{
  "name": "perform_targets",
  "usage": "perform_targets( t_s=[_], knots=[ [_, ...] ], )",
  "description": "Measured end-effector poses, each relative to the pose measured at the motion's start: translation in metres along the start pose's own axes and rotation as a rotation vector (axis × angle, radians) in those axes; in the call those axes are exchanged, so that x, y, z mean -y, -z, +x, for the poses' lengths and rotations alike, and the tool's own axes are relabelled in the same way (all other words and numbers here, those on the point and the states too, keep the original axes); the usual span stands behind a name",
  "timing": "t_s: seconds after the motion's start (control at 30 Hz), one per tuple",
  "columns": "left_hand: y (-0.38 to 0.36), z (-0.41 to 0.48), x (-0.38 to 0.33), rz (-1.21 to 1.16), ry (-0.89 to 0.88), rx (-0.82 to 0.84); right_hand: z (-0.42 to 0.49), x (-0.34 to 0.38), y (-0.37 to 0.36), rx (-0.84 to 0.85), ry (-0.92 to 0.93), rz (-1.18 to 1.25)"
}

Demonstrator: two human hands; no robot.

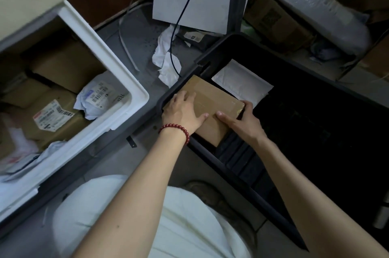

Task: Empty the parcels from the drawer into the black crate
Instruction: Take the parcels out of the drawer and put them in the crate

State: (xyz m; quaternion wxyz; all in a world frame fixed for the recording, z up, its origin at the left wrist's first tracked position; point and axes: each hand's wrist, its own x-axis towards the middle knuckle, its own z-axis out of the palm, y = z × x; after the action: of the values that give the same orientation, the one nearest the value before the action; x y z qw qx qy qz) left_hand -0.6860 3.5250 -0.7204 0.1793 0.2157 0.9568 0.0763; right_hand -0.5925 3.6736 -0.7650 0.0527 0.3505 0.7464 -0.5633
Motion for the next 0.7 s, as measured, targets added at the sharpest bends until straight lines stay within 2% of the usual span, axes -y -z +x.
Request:
perform_targets(
  t_s=[0.1, 0.23, 0.33, 0.5, 0.7],
  knots=[
    [0.007, -0.007, -0.001, 0.063, 0.011, 0.083, -0.006, 0.0, 0.019, 0.011, 0.038, -0.181],
    [0.012, -0.026, 0.004, 0.136, 0.045, 0.068, -0.024, -0.002, 0.02, -0.03, 0.146, -0.337],
    [0.021, -0.045, 0.016, 0.171, 0.056, -0.011, -0.038, 0.002, 0.011, -0.036, 0.211, -0.464],
    [0.053, -0.078, 0.047, 0.018, 0.085, -0.264, -0.053, 0.025, 0.002, 0.066, 0.245, -0.636],
    [0.077, -0.129, 0.112, -0.057, 0.287, -0.318, -0.091, 0.077, -0.059, 0.178, 0.539, -0.596]
  ],
)
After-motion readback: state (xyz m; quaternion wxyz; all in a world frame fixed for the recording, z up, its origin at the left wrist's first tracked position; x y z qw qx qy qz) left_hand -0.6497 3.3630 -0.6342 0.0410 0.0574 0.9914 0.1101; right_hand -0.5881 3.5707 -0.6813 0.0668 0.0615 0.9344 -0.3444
